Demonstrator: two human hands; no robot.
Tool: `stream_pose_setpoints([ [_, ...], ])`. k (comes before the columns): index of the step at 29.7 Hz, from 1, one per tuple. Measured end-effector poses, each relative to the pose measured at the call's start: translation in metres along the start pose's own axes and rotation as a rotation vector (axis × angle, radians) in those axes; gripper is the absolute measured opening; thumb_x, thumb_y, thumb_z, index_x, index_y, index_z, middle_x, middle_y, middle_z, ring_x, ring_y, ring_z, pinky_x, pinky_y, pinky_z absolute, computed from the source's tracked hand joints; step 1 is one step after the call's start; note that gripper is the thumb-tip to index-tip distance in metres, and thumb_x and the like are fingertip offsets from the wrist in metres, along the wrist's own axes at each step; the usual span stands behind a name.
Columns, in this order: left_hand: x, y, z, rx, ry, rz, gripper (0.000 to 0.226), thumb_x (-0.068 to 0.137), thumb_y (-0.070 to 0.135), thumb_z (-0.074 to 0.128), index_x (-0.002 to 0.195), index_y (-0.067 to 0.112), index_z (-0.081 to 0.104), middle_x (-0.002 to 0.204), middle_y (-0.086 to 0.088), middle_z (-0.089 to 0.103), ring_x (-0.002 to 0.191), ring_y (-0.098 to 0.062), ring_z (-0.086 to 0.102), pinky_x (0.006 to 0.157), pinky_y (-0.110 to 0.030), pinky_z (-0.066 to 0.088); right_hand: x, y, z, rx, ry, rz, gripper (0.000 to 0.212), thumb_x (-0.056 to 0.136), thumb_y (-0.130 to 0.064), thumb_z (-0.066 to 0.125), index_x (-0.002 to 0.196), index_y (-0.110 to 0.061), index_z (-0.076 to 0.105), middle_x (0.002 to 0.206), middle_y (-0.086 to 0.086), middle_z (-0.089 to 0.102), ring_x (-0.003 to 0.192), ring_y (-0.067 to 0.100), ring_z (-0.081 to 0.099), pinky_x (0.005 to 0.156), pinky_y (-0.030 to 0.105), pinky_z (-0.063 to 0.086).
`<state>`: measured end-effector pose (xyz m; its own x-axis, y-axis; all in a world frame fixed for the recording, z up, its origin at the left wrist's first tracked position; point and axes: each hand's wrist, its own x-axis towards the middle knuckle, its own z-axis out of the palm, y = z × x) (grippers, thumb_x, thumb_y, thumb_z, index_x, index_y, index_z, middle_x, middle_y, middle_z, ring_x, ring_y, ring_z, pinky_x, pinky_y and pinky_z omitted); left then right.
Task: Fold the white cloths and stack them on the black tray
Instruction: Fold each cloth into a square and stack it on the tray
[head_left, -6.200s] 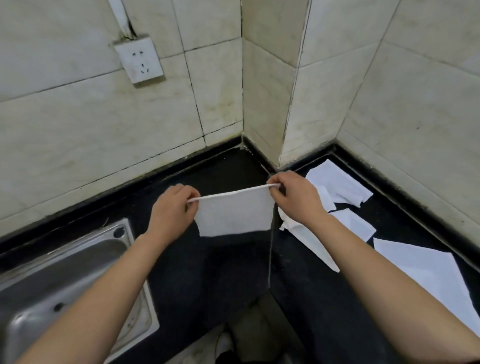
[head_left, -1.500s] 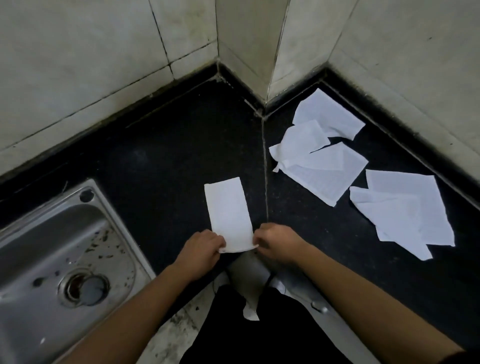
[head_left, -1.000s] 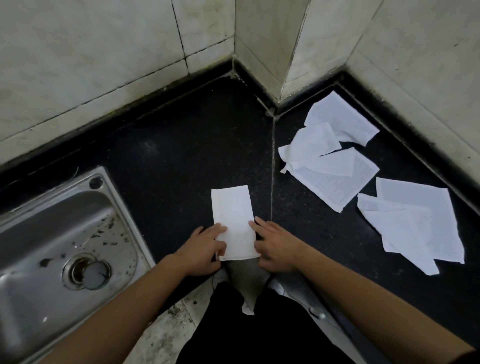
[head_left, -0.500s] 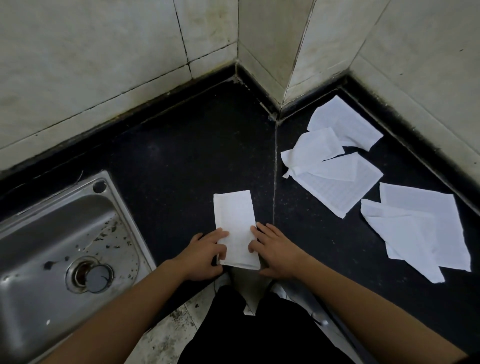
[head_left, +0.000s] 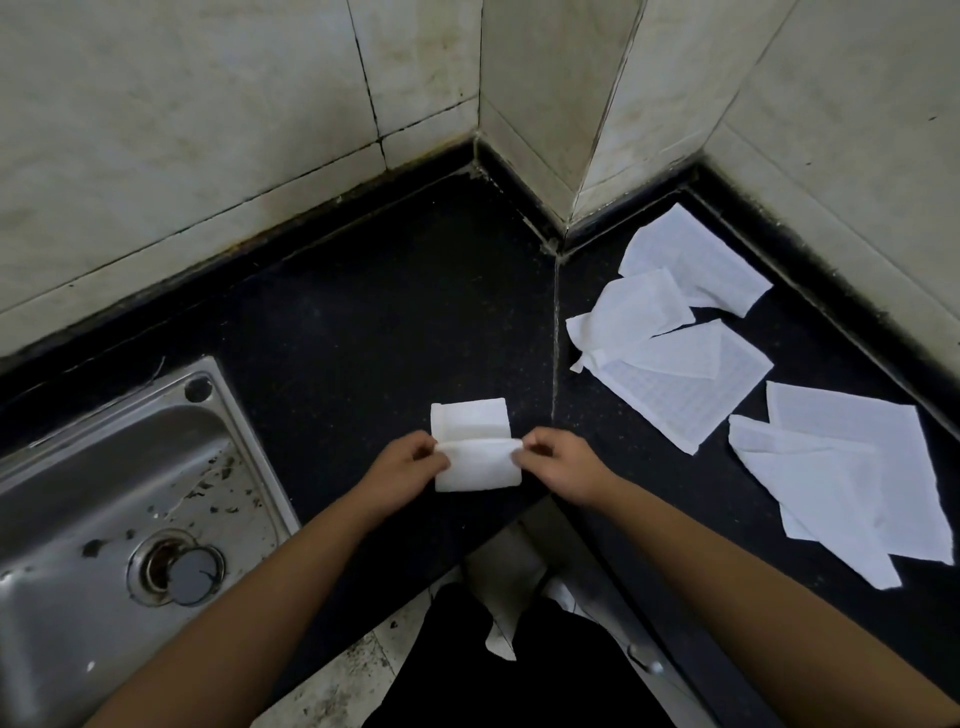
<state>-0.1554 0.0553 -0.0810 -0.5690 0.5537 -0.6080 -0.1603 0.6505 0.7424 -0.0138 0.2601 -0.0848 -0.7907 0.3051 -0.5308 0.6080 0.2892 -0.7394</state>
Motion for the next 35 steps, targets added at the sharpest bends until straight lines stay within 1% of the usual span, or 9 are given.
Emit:
stream_pose_setpoints([
  [5,0.031,0.000,0.009,-0.253,0.251,-0.134,0.010,0.089,0.022,0.070,0.096,0.015,0.070,0.099,-0.002,0.072,0.095,-0.020,0.068,0.087,-0.040,0.057,0.041,-0.003,0.002,0.188,0.175,0.147,0.016,0.087,-0.033,0.075,0.094,-0.019,0.074,0.087,-0.005,0.073,0.083,0.007,0.066,0.084,0.022,0.052],
  [18,0.060,-0.006,0.017,-0.018,0.524,-0.127,0.023,0.089,0.029,0.069,0.107,0.014,0.069,0.096,0.005,0.067,0.093,-0.014,0.065,0.079,-0.026,0.049,0.075,-0.001,0.017,-0.006,0.325,0.162,0.021,0.087,-0.047,0.069,0.094,-0.028,0.074,0.086,-0.013,0.072,0.082,0.005,0.067,0.076,0.028,0.056],
  [21,0.051,-0.010,0.017,0.058,0.536,-0.011,0.033,0.090,0.035,0.067,0.116,0.015,0.064,0.106,0.003,0.064,0.093,-0.013,0.062,0.077,-0.026,0.049,0.071,-0.006,0.021,-0.071,0.327,0.142,0.024,0.090,-0.050,0.064,0.097,-0.027,0.069,0.087,-0.013,0.068,0.080,0.007,0.064,0.073,0.030,0.054],
  [23,0.044,-0.020,0.013,0.361,0.553,0.227,0.037,0.093,0.038,0.062,0.123,0.017,0.060,0.120,0.000,0.056,0.101,-0.014,0.057,0.082,-0.032,0.050,0.066,0.000,0.022,-0.291,0.465,-0.134,0.026,0.094,-0.045,0.060,0.104,-0.022,0.067,0.096,-0.007,0.064,0.082,0.013,0.061,0.071,0.030,0.051],
  [25,0.041,-0.031,0.007,0.730,0.505,0.503,0.041,0.096,0.039,0.053,0.130,0.015,0.056,0.137,-0.006,0.050,0.119,-0.023,0.050,0.090,-0.040,0.047,0.061,0.010,0.020,-0.578,0.512,-0.514,0.032,0.097,-0.042,0.056,0.114,-0.016,0.065,0.113,0.002,0.062,0.094,0.020,0.059,0.077,0.036,0.051],
  [27,0.039,-0.040,-0.002,1.003,0.312,0.605,0.056,0.098,0.046,0.042,0.144,0.014,0.044,0.156,-0.010,0.032,0.142,-0.027,0.031,0.104,-0.045,0.037,0.060,0.019,0.017,-0.820,0.321,-0.668,0.049,0.100,-0.050,0.046,0.135,-0.018,0.056,0.143,0.009,0.050,0.123,0.027,0.051,0.099,0.044,0.045],
  [29,0.040,-0.045,-0.012,1.179,0.110,0.560,0.071,0.098,0.058,0.026,0.155,0.015,0.024,0.164,-0.007,0.009,0.151,-0.025,0.005,0.116,-0.051,0.023,0.060,0.025,0.017,-1.033,0.144,-0.647,0.067,0.100,-0.061,0.032,0.153,-0.019,0.035,0.162,0.011,0.026,0.146,0.031,0.027,0.117,0.049,0.028],
  [31,0.045,-0.046,-0.020,1.248,0.023,0.499,0.080,0.096,0.066,0.016,0.157,0.016,0.009,0.165,-0.003,-0.005,0.150,-0.022,-0.010,0.119,-0.055,0.012,0.064,0.029,0.014,-1.163,0.053,-0.576,0.080,0.098,-0.068,0.022,0.158,-0.014,0.021,0.166,0.010,0.012,0.151,0.035,0.013,0.120,0.054,0.020],
  [35,0.057,-0.039,-0.025,1.278,-0.061,0.427,0.087,0.092,0.073,0.012,0.155,0.019,-0.012,0.161,0.002,-0.023,0.147,-0.018,-0.024,0.119,-0.056,-0.002,0.074,0.033,0.011,-1.200,-0.012,-0.461,0.091,0.092,-0.075,0.014,0.159,-0.012,0.014,0.167,0.008,0.007,0.151,0.038,0.011,0.121,0.056,0.017],
])
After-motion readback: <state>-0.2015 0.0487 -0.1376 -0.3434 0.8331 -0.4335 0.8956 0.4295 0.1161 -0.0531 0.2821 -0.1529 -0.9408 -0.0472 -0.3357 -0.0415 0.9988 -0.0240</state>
